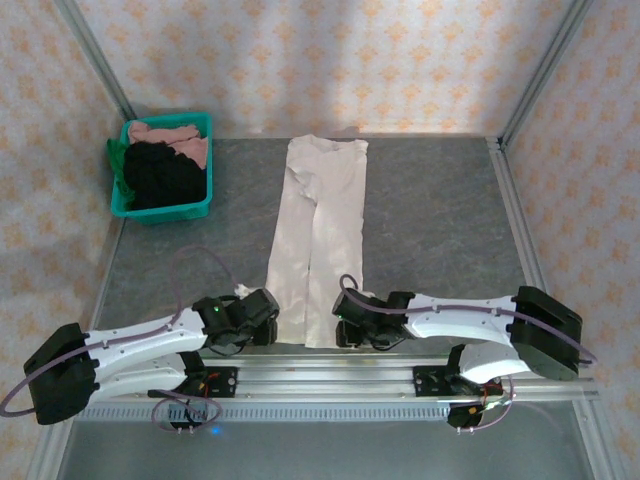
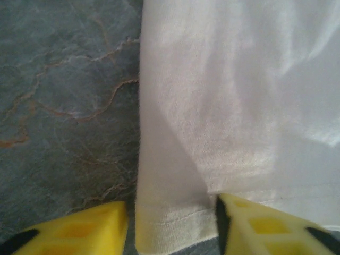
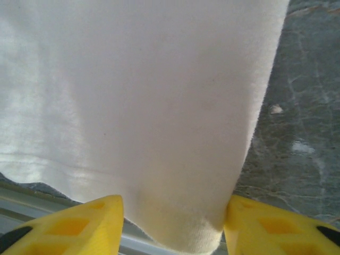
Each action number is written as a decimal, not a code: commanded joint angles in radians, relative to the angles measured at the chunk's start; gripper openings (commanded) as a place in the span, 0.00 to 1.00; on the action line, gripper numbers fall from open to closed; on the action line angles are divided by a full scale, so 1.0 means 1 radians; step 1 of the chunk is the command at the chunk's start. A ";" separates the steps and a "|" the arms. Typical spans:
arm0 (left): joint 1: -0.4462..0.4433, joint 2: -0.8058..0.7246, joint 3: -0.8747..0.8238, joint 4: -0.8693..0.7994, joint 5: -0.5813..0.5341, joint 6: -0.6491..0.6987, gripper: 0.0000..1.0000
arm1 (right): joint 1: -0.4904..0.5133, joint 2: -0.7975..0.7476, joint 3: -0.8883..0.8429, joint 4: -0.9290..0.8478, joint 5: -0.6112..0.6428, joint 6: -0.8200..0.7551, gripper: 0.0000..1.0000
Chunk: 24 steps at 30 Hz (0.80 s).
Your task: Fold and stack the t-shirts
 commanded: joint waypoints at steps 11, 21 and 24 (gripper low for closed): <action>-0.005 -0.066 0.059 0.097 -0.034 0.031 0.00 | 0.018 0.026 0.164 -0.118 0.149 -0.032 0.13; 0.213 0.178 0.460 -0.010 -0.046 0.324 0.00 | -0.227 0.056 0.412 -0.240 0.223 -0.283 0.05; 0.319 0.323 0.587 -0.006 -0.025 0.374 0.00 | -0.343 0.078 0.462 -0.182 0.201 -0.349 0.05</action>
